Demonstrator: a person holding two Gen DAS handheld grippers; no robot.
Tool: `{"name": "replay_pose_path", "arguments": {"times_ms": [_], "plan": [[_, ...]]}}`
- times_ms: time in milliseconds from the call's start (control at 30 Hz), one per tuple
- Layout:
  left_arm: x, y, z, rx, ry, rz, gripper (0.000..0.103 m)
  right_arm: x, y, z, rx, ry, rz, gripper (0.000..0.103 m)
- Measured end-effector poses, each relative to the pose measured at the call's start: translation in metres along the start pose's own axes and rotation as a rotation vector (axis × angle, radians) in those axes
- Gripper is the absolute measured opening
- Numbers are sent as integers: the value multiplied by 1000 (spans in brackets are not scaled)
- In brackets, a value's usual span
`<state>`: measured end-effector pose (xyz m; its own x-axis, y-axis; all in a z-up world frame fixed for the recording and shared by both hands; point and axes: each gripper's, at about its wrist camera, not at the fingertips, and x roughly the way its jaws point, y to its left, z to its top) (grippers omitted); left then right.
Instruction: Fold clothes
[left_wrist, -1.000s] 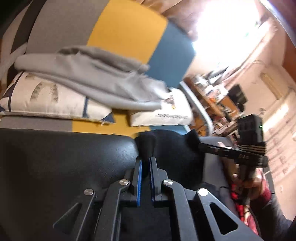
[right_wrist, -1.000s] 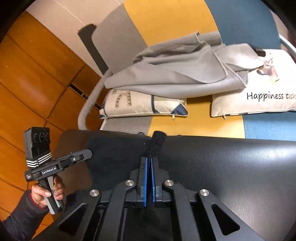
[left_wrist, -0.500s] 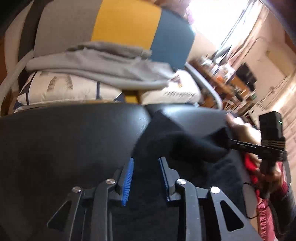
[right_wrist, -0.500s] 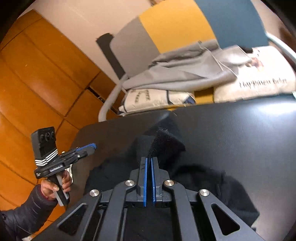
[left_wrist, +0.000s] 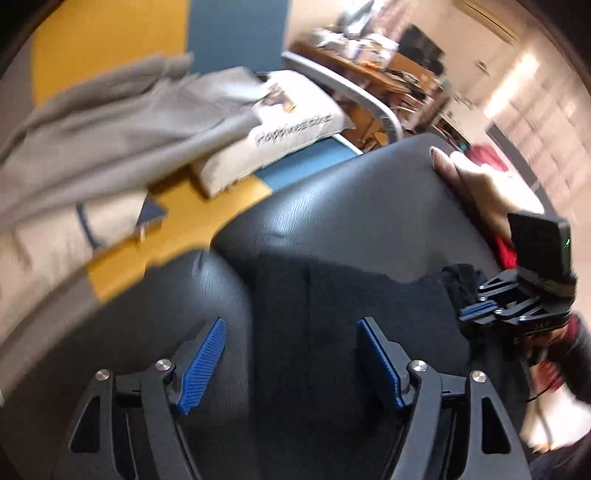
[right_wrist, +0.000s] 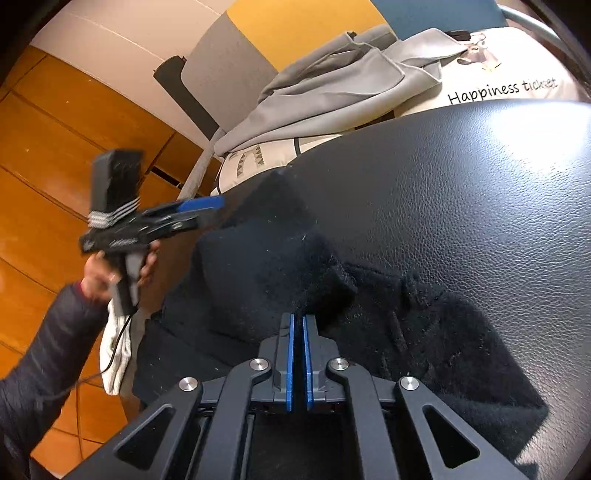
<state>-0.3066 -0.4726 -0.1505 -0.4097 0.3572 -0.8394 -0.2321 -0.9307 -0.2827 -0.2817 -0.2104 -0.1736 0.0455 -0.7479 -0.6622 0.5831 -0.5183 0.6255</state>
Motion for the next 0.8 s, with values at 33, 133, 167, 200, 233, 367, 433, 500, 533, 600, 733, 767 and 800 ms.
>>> {"name": "replay_pose_path", "arguments": {"times_ms": [33, 133, 167, 200, 233, 367, 433, 500, 533, 600, 733, 767, 800], "plan": [[4, -3, 3, 28, 1, -4, 74, 1, -1, 0, -2, -1, 4, 6], [13, -8, 9, 59, 25, -19, 48, 2, -4, -1, 1, 0, 15, 6], [16, -7, 10, 50, 43, -34, 32, 2, -4, -1, 3, 0, 15, 6], [17, -7, 9, 39, 52, -45, 27, 2, -4, 0, 5, 0, 15, 6], [14, -5, 9, 22, 42, -52, 7, 2, -5, 0, 7, 1, 14, 6], [-9, -6, -1, -65, -49, -28, 7, 2, -5, 2, 14, 0, 8, 6], [-32, -12, -12, -95, -124, -37, 7, 0, -2, 3, 12, -4, -7, 6], [-61, -25, -28, -109, -198, -54, 7, -2, 4, 5, 1, -12, -19, 6], [-74, -31, -35, -114, -232, -62, 7, -4, 8, 6, -8, -19, -23, 6], [-97, -47, -51, -111, -286, -72, 7, -13, 23, 8, -34, -40, -17, 6], [-141, -86, -96, -95, -381, -64, 7, -34, 57, 5, -108, -70, -13, 6], [-146, -92, -106, -99, -398, -69, 7, -38, 65, 2, -127, -72, -15, 6], [-152, -100, -120, -106, -414, -71, 7, -43, 73, -1, -147, -74, -19, 6]]}}
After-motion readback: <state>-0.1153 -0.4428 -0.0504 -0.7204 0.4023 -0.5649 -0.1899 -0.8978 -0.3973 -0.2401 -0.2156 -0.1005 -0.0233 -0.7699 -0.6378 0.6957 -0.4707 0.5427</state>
